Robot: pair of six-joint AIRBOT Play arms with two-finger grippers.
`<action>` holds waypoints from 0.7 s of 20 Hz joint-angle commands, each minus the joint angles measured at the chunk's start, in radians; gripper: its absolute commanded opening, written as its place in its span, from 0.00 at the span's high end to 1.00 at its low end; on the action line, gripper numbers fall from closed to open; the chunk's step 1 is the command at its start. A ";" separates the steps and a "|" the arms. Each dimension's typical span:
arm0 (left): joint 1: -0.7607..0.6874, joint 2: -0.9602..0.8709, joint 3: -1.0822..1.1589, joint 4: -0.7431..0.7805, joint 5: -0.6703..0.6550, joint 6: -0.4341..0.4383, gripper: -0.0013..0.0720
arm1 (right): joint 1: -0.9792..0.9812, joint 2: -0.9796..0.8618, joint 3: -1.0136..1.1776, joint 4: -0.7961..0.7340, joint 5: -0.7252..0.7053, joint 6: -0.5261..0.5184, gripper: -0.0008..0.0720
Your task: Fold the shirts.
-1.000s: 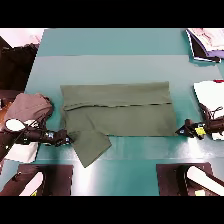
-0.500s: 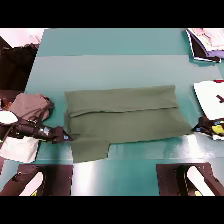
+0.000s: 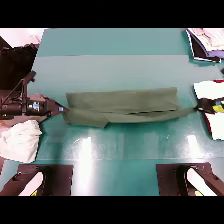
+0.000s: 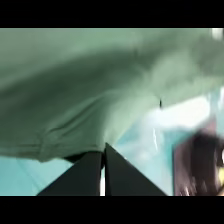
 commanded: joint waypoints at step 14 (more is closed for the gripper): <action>0.000 -0.327 0.026 -0.033 0.502 0.127 0.94 | 0.172 -0.509 0.277 0.001 -0.274 0.064 0.96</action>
